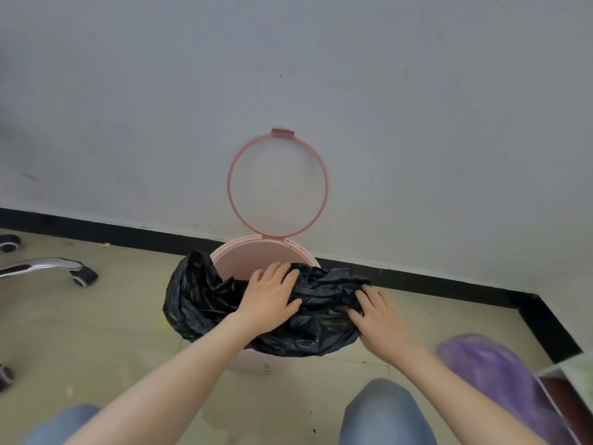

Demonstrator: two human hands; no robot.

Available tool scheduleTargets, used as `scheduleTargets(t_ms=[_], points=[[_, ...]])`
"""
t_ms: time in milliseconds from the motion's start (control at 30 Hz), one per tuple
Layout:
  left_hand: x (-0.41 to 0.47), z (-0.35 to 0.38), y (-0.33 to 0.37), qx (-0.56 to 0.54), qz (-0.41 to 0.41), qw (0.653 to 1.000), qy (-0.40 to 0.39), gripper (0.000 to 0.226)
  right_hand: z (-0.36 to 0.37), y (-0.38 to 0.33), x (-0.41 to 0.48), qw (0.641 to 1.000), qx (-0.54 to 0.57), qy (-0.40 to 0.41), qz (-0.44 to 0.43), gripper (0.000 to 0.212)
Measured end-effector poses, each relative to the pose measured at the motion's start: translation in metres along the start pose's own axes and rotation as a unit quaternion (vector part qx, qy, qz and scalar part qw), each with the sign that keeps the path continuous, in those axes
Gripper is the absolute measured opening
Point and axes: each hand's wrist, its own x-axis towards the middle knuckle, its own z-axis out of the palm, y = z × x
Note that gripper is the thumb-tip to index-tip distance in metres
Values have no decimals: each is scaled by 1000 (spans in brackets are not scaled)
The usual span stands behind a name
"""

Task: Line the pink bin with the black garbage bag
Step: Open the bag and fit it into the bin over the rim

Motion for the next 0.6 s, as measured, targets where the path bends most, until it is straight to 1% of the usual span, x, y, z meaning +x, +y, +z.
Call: scheduleTargets(t_ms=[67,100,133,167,233,267,300,333,367,400,467,500,533,567,600], points=[[18,9,15,-49,-69,990,-117,72,2,2,-7,999,16,16,-27,36],[23,15,20,-65,-93,983,-145,75,1,4,-10,999,31,26,-32,38],[27,19,25,-66,-110,979,-156,75,1,7,-11,997,55,46,-29,39],[27,21,29,-55,-118,980,-151,70,0,9,-11,993,90,75,-12,38],[22,25,35,-41,-110,987,-111,53,-8,8,-2,971,188,130,71,28],[18,26,35,-46,-98,990,-87,44,-14,7,8,950,247,141,128,22],[14,27,35,-49,-80,994,-63,37,-22,7,22,921,313,135,188,22],[10,27,34,-44,-52,997,-34,33,-29,7,36,893,378,95,226,25],[4,25,32,-22,-13,1000,18,32,-32,8,51,875,426,23,229,29],[-2,24,29,11,34,995,88,32,-35,10,64,874,439,-55,201,35],[-11,26,25,56,116,972,194,36,-37,10,83,883,416,-197,92,54],[-14,27,24,57,140,961,231,37,-35,8,88,871,411,-266,50,63],[-16,29,22,54,146,953,260,40,-33,6,91,850,417,-321,22,65],[-17,29,21,50,139,951,271,44,-29,3,91,833,426,-353,7,61],[-18,28,20,40,119,958,259,47,-24,1,88,830,431,-353,11,49]])
